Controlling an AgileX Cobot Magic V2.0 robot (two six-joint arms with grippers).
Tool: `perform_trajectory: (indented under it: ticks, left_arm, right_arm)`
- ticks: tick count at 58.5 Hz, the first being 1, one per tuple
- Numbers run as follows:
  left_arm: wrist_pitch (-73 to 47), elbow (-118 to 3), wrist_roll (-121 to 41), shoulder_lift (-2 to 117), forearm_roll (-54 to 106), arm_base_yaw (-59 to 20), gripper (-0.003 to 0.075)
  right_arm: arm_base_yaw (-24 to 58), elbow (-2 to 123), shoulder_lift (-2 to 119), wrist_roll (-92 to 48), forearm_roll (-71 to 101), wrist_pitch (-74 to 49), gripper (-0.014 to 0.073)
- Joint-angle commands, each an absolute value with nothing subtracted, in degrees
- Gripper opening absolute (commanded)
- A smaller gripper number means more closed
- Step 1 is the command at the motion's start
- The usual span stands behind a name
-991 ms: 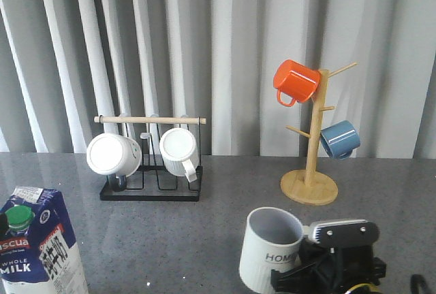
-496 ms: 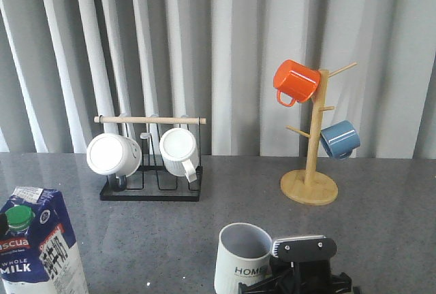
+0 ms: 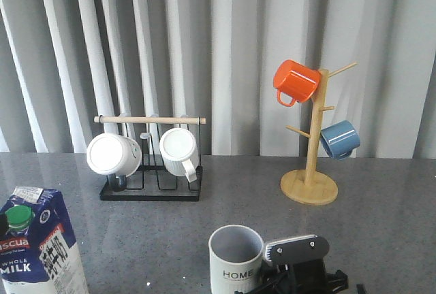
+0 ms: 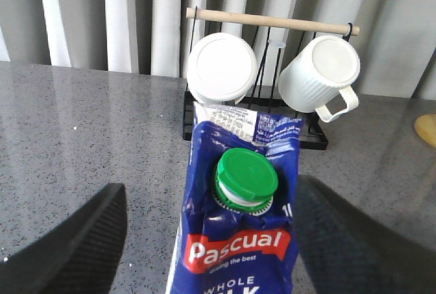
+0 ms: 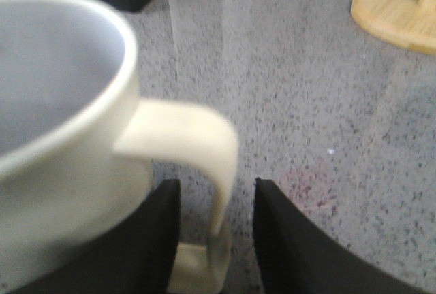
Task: Place milk next to cup
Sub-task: 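Release the mug handle and lift the right gripper away, then grasp the milk carton top with the left gripper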
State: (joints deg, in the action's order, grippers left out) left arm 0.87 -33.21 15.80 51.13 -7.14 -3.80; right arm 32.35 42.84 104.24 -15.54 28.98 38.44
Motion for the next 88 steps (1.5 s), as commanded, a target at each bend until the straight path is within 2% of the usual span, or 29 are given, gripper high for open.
perform_trajectory:
  ticks: [1, 30, 42, 54, 61, 70, 88]
  left_arm:
    - [5.3, -35.3, 16.3, 50.6, -6.8, -4.0, 0.0503]
    - [5.3, -35.3, 16.3, 50.6, -6.8, -4.0, 0.0503]
    - [5.3, -35.3, 16.3, 50.6, -6.8, -4.0, 0.0503]
    - [5.3, -35.3, 16.3, 50.6, -6.8, -4.0, 0.0503]
    - [5.3, -35.3, 16.3, 50.6, -6.8, -4.0, 0.0503]
    - [5.3, -35.3, 16.3, 50.6, -6.8, -4.0, 0.0503]
    - [5.3, -35.3, 16.3, 50.6, -6.8, -4.0, 0.0503]
  right_arm:
    - [32.4, 43.8, 99.5, -15.9, 26.7, 40.7, 0.0321]
    - [32.2, 27.6, 80.0, -15.9, 19.9, 39.4, 0.0322]
    - [22.6, 27.6, 67.2, -14.5, 10.7, 25.2, 0.0322]
    - [8.9, 27.5, 54.4, -3.3, -0.6, 16.0, 0.031]
    - [3.2, 27.5, 45.8, 0.0, -5.5, 15.0, 0.0248]
    - [0.8, 27.5, 36.0, 0.0, -5.7, 13.7, -0.0018]
    - [1.0, 27.2, 34.4, -0.6, -5.5, 13.9, -0.001]
